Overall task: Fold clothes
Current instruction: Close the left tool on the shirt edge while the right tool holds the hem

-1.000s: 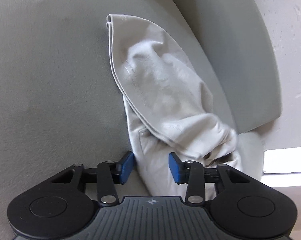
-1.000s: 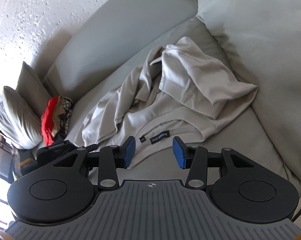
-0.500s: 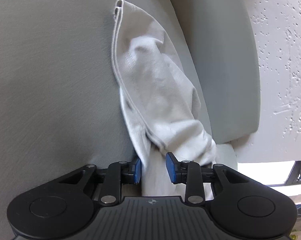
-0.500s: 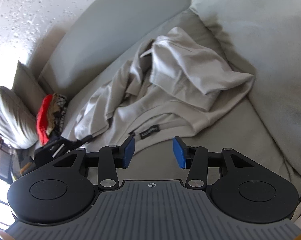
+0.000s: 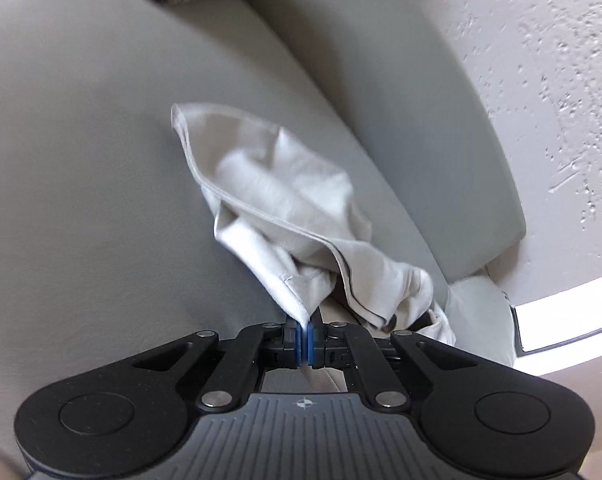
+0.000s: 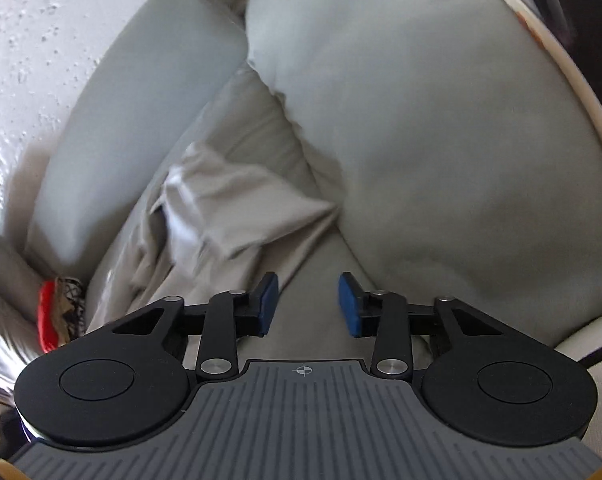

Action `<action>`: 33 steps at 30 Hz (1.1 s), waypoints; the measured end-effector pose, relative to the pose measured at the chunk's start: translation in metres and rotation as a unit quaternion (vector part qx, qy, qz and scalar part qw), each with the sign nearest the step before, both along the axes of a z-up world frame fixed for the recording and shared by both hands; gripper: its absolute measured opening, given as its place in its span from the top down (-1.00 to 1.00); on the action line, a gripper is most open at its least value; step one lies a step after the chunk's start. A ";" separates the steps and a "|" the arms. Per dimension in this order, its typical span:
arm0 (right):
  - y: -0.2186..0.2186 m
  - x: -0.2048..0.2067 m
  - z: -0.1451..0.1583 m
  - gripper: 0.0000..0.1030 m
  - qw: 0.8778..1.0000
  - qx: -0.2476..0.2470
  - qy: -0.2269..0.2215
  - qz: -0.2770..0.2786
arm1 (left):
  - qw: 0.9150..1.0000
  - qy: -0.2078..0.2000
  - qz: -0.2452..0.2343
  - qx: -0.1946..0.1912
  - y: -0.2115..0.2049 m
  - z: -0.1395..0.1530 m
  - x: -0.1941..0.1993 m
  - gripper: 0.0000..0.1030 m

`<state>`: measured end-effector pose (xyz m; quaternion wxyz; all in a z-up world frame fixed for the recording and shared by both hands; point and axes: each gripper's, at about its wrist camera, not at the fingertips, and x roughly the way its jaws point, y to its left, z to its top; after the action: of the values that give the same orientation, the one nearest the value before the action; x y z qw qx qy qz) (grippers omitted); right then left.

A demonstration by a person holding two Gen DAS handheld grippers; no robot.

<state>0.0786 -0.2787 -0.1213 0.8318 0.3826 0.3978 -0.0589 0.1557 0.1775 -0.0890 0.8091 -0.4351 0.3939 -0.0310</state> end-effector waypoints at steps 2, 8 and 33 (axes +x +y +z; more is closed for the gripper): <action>0.002 0.004 0.002 0.36 1.000 -0.024 -0.002 0.013 | 1.000 -0.005 0.001 0.004 0.001 -0.002 -0.003 0.96; 0.041 0.022 0.034 -0.07 0.982 -0.075 -0.078 0.153 | 1.000 -0.022 0.003 0.017 0.006 -0.008 -0.011 0.97; -0.020 0.083 0.023 0.25 0.992 0.092 -0.026 -0.087 | 0.999 -0.013 0.005 0.047 0.005 -0.017 -0.003 0.96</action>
<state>0.1611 -0.2988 -0.0988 0.7949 0.4922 0.3446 -0.0844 0.1529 0.1825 -0.1063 0.8337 -0.3982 0.3824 -0.0145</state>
